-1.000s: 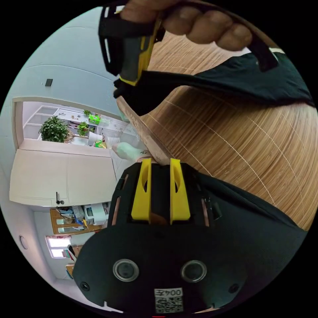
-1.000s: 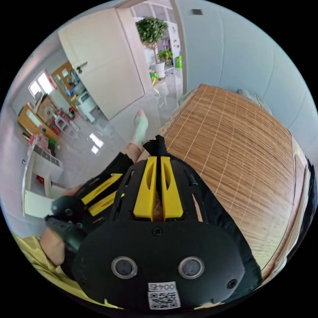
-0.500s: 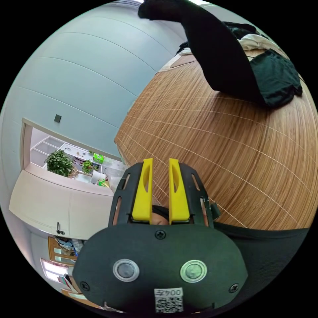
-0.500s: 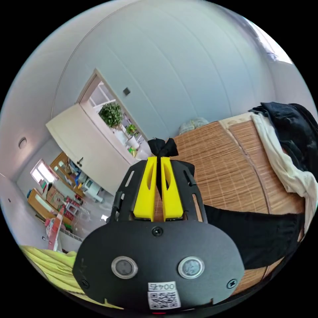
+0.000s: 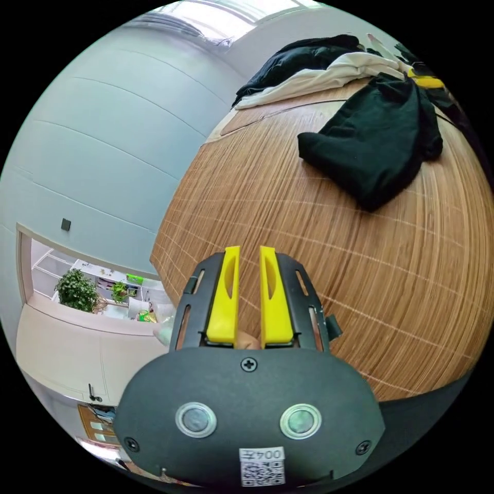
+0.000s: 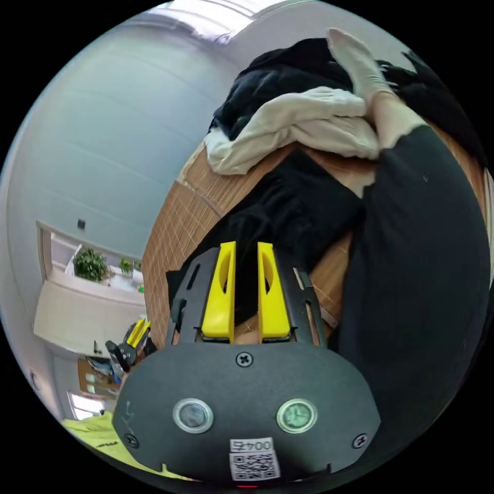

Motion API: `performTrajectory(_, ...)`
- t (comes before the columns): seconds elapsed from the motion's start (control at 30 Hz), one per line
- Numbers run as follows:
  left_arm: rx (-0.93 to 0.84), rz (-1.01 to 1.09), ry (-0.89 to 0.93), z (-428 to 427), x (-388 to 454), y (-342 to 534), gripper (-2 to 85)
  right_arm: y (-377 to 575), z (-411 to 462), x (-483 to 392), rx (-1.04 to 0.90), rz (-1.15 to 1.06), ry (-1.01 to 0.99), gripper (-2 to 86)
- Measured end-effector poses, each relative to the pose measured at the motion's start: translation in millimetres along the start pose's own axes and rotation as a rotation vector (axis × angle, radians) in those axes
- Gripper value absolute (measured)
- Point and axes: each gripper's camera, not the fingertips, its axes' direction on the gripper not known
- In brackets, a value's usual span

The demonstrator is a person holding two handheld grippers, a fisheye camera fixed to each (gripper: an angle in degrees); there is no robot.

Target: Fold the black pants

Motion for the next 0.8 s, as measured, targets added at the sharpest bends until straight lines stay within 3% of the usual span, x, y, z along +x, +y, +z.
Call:
performTrajectory(0.1,0.096,0.066,0.023,-16,35,-62,4.9,26,-35,-3,0.233,-0.020,0.130,7.3)
performTrajectory(0.2,0.166,0.127,0.045,-24,67,-105,3.2,36,-36,-47,0.365,-0.263,0.301,5.0)
performTrajectory(0.27,0.210,0.227,0.045,-23,110,-143,1.8,34,-10,-66,0.306,-0.412,0.322,4.3)
performTrajectory(0.33,0.186,0.320,0.057,-11,144,-165,1.1,30,46,-75,0.123,-0.526,0.334,3.9)
performTrajectory(0.4,0.043,0.443,0.056,26,187,-182,0.5,33,84,-74,0.003,-0.574,0.339,3.8)
performTrajectory(0.5,0.093,0.408,-0.069,35,209,-172,0.2,40,144,-60,-0.213,-0.576,0.388,3.5)
performTrajectory(0.57,0.088,0.412,-0.133,37,221,-163,0.1,42,145,-52,-0.146,-0.538,0.340,3.3)
performTrajectory(0.67,0.016,0.452,-0.207,38,230,-143,0.1,40,154,-46,-0.198,-0.517,0.266,2.8)
performTrajectory(0.8,-0.046,0.390,-0.171,28,214,-84,0.3,68,169,-57,-0.304,-0.540,0.146,2.9)
